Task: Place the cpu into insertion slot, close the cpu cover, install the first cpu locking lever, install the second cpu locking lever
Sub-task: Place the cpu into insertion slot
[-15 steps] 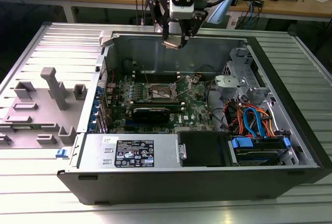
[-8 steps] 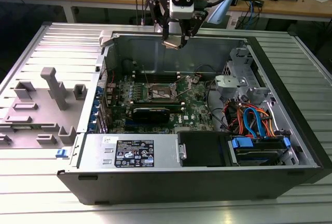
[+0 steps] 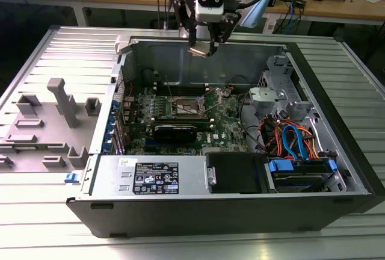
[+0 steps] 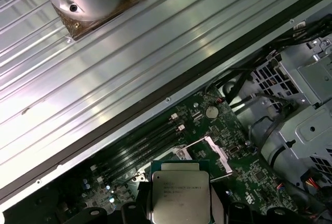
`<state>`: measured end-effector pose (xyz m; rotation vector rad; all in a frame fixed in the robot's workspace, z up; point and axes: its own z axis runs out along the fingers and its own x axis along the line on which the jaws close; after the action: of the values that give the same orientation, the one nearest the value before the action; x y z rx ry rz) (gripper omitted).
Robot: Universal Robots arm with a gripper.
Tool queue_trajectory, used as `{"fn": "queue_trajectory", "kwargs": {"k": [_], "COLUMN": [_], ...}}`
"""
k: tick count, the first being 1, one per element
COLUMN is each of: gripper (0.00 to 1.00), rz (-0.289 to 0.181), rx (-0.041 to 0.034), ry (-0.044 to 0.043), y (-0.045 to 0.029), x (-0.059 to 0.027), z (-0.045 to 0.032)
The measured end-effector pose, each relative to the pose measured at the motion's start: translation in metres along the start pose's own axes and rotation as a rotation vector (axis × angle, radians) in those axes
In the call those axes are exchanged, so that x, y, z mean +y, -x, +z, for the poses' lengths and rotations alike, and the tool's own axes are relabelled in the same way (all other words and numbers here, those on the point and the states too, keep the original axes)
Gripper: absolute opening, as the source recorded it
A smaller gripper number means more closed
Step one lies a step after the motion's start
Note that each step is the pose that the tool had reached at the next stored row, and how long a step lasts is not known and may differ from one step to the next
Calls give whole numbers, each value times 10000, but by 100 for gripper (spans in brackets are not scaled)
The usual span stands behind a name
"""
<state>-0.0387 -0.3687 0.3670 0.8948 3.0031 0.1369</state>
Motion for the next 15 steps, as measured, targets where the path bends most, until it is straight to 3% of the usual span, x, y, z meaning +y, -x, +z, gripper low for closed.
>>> {"fn": "queue_trajectory", "kwargs": {"k": [11,15], "gripper": [54,54], "rz": [541,1124], "rx": [-46,-96], "ry": [13,22], "y": [16,17], "x": [-25,-27], "z": [4,10]}}
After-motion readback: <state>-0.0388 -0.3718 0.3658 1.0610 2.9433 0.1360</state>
